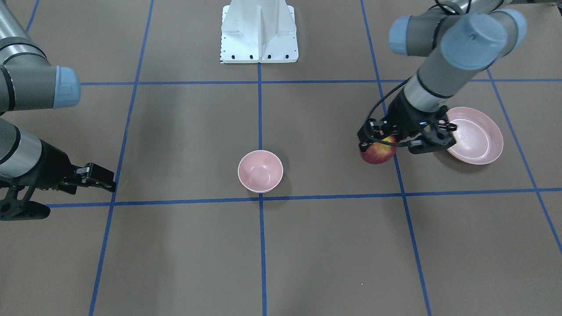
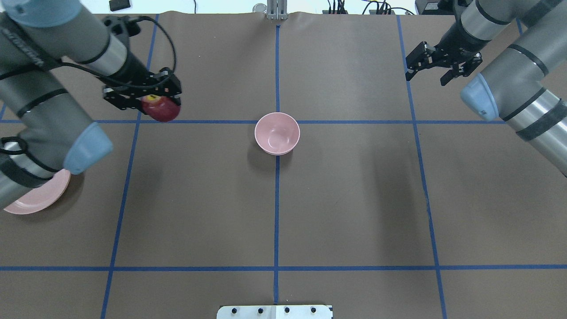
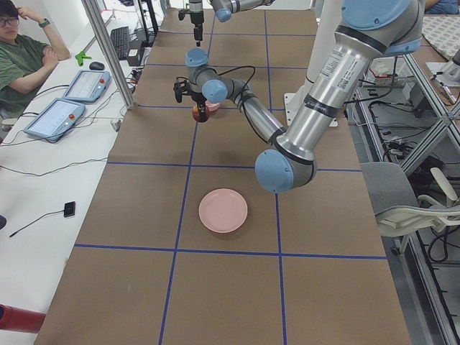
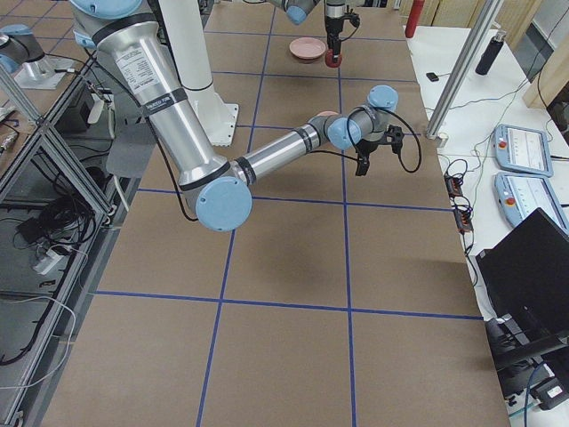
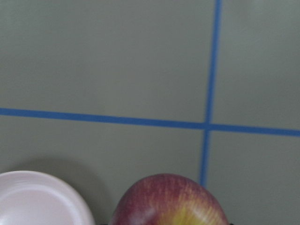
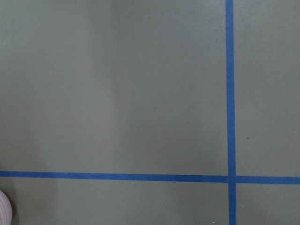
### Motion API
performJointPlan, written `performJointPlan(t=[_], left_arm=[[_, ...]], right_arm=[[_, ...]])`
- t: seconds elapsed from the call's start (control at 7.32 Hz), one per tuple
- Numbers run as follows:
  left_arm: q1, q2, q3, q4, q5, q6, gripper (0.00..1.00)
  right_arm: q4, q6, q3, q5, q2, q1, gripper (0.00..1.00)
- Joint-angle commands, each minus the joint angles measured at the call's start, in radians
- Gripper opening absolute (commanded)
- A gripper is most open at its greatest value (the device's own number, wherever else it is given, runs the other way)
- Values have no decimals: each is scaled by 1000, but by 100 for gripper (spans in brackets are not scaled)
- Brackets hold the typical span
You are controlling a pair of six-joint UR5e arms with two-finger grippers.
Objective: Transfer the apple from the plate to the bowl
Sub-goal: 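Lift the red apple with the left gripper and carry it toward the pink bowl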
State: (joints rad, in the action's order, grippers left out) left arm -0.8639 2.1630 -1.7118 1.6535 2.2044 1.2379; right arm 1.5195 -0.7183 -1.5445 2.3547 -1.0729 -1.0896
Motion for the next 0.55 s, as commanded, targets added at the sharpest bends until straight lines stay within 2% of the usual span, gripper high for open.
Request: performJointPlan(t=[0.0, 0.27, 0.41], left_arm=[[71, 176, 145, 9, -8, 103, 0], [120, 300, 284, 35, -84, 145, 0], [137, 342, 391, 128, -91, 178, 0]], right_arm=[[217, 213, -37, -66, -4, -47, 100], [303, 401, -55, -80, -37, -102, 100], [295, 446, -54, -78, -68, -122, 100]])
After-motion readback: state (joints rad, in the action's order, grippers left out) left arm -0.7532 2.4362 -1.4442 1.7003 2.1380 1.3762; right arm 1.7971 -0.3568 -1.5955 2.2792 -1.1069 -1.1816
